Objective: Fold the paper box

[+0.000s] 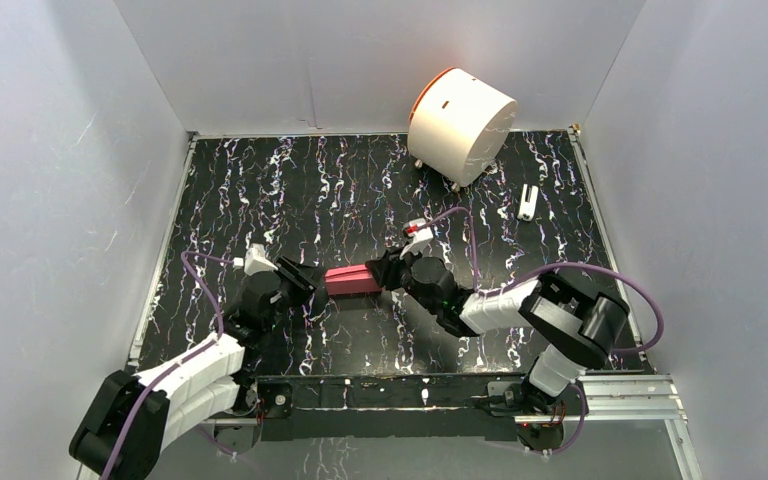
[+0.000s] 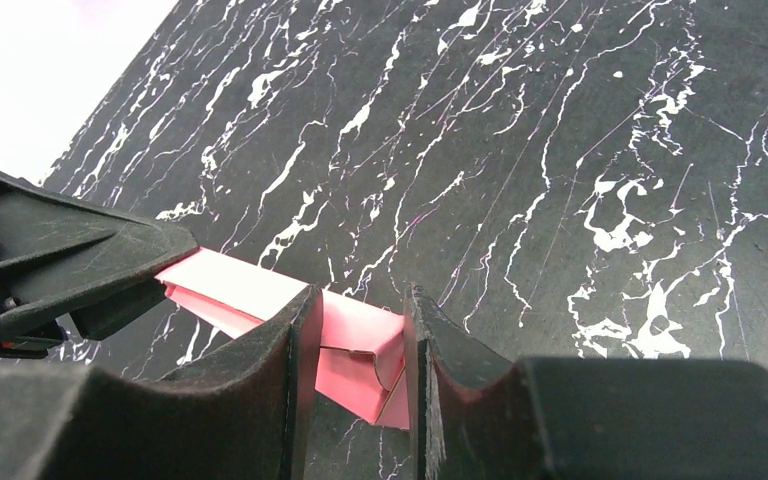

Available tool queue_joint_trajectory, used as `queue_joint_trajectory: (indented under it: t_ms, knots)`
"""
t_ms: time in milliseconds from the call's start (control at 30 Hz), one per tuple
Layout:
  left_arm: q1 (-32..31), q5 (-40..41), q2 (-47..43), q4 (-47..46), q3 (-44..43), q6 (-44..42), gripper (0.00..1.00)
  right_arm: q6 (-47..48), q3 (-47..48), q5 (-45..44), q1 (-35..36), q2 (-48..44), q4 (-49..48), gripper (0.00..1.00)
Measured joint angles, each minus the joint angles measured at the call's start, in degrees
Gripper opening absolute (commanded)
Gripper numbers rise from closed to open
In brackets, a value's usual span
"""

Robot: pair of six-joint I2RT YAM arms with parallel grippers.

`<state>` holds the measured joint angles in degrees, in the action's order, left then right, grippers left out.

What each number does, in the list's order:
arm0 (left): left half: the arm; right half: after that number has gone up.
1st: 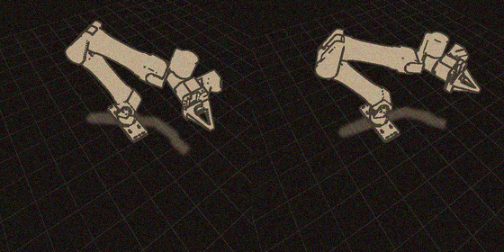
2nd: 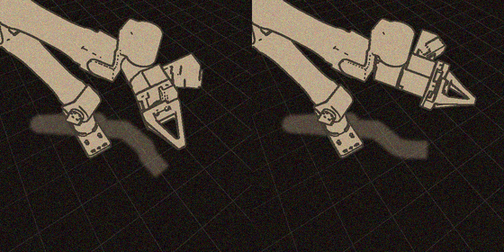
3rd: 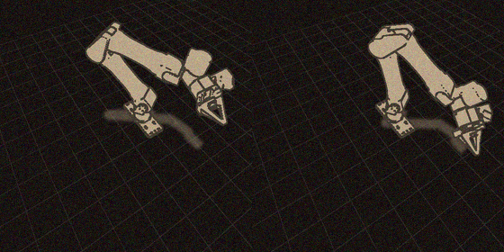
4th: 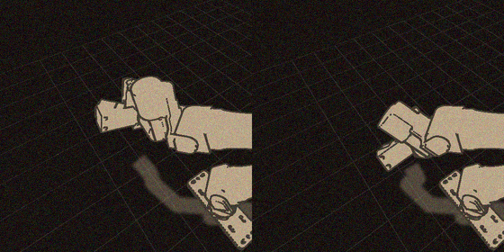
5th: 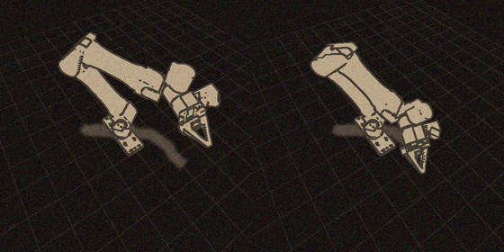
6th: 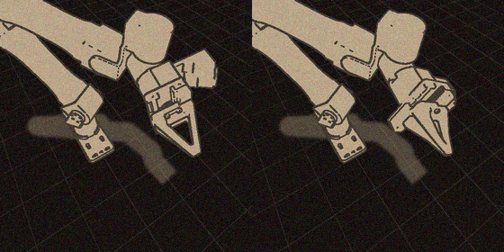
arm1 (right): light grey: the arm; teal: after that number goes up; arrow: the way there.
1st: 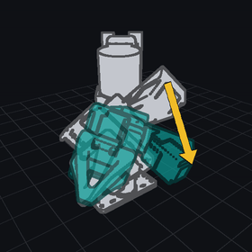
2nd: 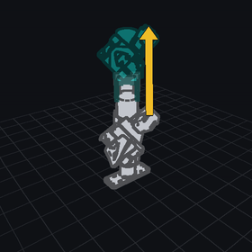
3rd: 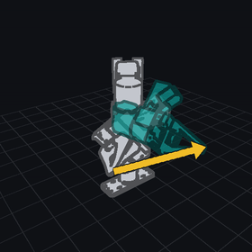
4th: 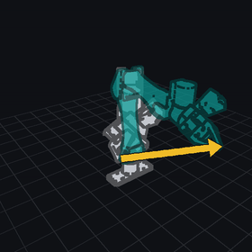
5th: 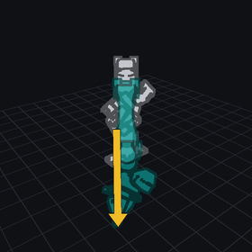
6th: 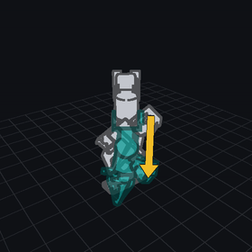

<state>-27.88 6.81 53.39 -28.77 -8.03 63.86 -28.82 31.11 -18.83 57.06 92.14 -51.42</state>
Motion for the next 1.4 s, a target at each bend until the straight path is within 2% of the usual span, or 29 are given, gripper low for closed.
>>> queue_joint_trajectory:
  t_ms: [367,467,600,667,733,800,900,1067,1200,1400]
  knots:
    - [0.24,-4.42,-2.95,1.27,1.97,2.80,0.63,0.76,-4.02,0.98,0.04,4.07,-13.25,0.34]
    - [0.24,-7.63,-4.46,2.38,2.54,4.79,0.64,0.85,-4.00,1.18,0.09,4.50,-13.97,0.34]
    - [0.28,-10.69,-5.33,1.90,3.76,7.15,0.56,1.03,-3.93,1.53,0.09,5.09,-14.78,0.34]
    - [0.31,-11.63,-5.09,1.40,3.82,7.72,0.47,1.22,-3.89,1.62,0.09,5.22,-14.88,0.34]
    - [0.48,-11.89,-4.35,0.39,4.07,8.07,0.33,1.55,-3.80,1.57,0.09,5.49,-15.17,0.34]
    - [0.66,-12.11,-3.41,-1.29,4.76,8.31,0.26,2.05,-3.69,1.57,0.09,5.75,-15.28,0.34]
    - [0.76,-12.50,-2.10,-3.45,5.07,8.07,0.23,2.80,-3.48,1.38,0.07,5.81,-15.10,0.37]
    - [0.76,-12.63,-0.79,-4.66,5.01,7.15,0.20,4.07,-2.64,2.03,-0.11,4.39,-11.72,0.50]
    - [0.76,-12.59,-0.72,-4.37,4.83,6.73,0.19,5.09,-0.57,4.98,-0.44,1.88,-5.16,0.63]
    - [0.48,-12.55,-0.79,-1.79,3.37,5.49,0.17,4.70,1.09,13.53,-4.00,-3.54,6.88,0.77]
